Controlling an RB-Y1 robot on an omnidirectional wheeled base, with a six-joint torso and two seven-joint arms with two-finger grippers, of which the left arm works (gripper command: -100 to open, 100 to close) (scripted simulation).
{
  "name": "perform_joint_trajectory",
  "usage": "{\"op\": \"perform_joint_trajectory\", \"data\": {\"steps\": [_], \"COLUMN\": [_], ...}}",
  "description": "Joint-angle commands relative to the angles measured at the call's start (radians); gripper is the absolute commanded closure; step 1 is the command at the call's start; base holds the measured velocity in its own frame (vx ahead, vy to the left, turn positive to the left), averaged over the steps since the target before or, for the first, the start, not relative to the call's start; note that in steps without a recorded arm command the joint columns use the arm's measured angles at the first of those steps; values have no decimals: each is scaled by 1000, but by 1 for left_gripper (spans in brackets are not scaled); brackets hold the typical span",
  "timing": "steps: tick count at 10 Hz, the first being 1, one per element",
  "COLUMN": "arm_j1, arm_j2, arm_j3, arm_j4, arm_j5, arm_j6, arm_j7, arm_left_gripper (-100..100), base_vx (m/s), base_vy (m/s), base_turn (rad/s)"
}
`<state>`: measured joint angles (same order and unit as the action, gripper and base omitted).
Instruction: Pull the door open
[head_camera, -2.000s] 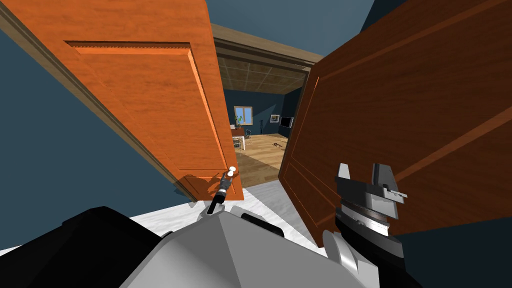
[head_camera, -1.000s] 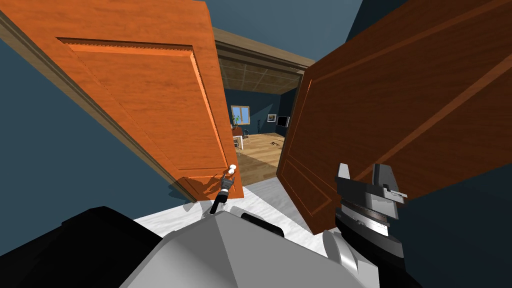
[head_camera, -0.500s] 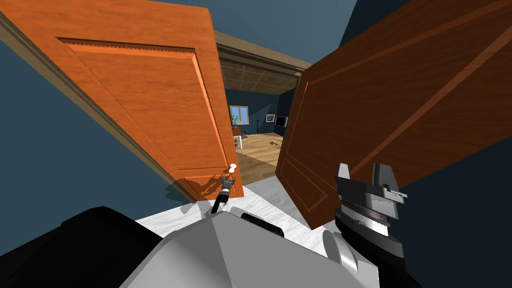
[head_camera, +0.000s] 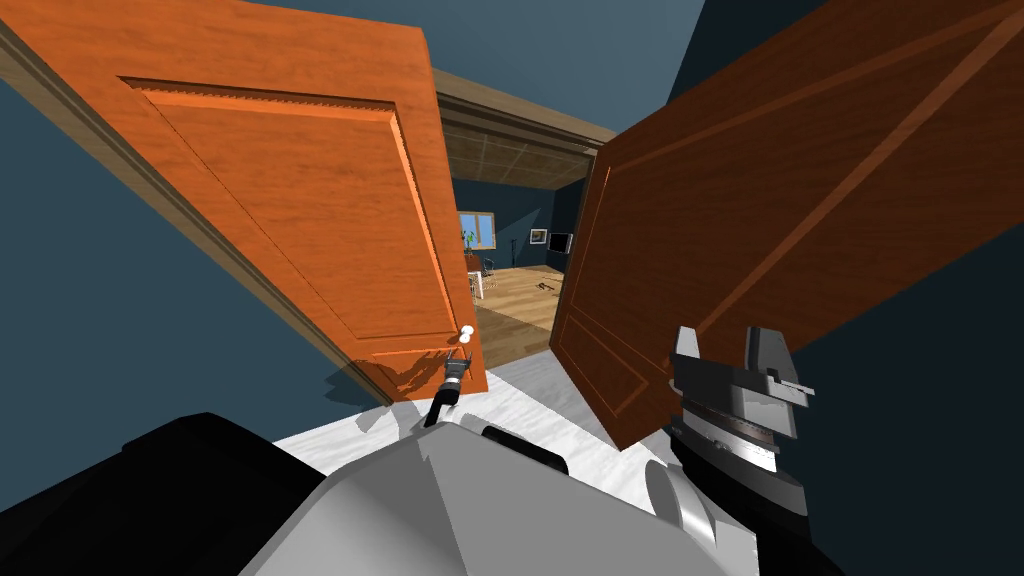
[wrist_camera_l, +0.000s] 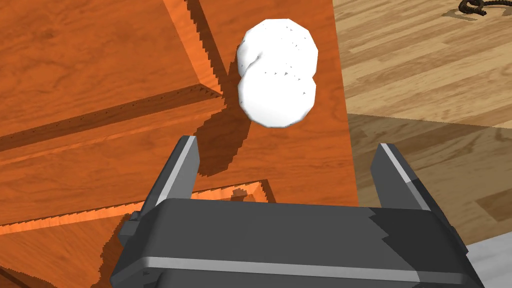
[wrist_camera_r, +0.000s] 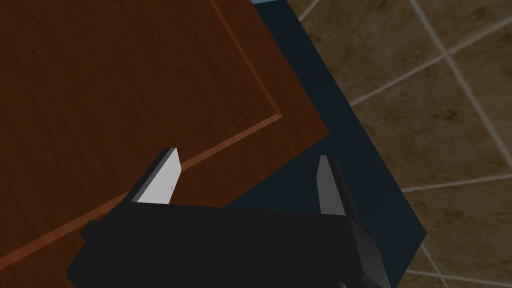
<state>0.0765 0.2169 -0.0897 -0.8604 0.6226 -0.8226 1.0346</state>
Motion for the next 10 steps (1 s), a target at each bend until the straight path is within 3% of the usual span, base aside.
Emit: {"op": "perform_joint_trajectory", "data": {"steps": [1, 7, 9, 10], "arm_j1": [-1, -4, -4, 7], "arm_j2": [-5, -20, -20, 11], "arm_j3": [-9, -37, -38, -31], "arm_j4": [-4, -21, -21, -6], "arm_j5": [22, 95, 97, 105], "arm_j6": [0, 0, 0, -10], "arm_j7": [49, 184, 186, 227], "arm_left_gripper": [-100, -100, -100, -100], "base_vx": [-69, -78, -67, 126], "base_vy": [14, 21, 9, -2], "base_turn": [-63, -46, -19, -134]}}
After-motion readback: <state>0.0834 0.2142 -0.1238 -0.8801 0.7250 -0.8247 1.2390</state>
